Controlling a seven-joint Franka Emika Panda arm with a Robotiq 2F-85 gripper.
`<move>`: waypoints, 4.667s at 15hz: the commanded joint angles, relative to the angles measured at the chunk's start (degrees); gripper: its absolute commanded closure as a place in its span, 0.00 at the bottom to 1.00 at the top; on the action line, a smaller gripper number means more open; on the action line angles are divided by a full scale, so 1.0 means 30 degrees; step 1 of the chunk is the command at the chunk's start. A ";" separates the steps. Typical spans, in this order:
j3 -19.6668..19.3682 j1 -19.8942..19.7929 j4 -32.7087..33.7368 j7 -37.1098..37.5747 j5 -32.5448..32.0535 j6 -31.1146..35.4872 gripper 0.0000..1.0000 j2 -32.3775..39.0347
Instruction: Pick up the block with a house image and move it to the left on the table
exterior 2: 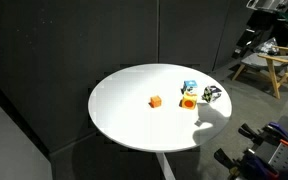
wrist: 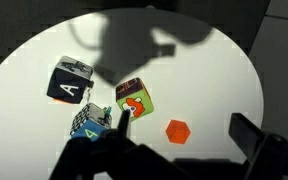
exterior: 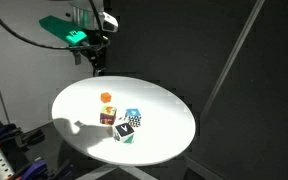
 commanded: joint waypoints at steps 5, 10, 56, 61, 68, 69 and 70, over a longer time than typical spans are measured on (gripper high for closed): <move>0.0401 -0.0413 0.0036 -0.0173 0.0238 -0.0074 0.00 0.0054; 0.1137 -0.0508 0.0371 0.0955 0.0112 0.0393 0.00 0.0658; 0.5172 -0.1538 0.6481 0.1419 -0.3744 0.5148 0.00 1.3060; 0.5038 -0.1371 0.6408 0.2048 -0.4162 0.5020 0.00 1.3068; 0.5023 -0.1386 0.6762 0.2103 -0.4216 0.4727 0.00 1.3345; 0.5057 -0.1419 0.6900 0.1892 -0.4146 0.4519 0.00 1.3480; 0.5097 -0.1462 0.7059 0.1663 -0.4063 0.4282 0.00 1.3637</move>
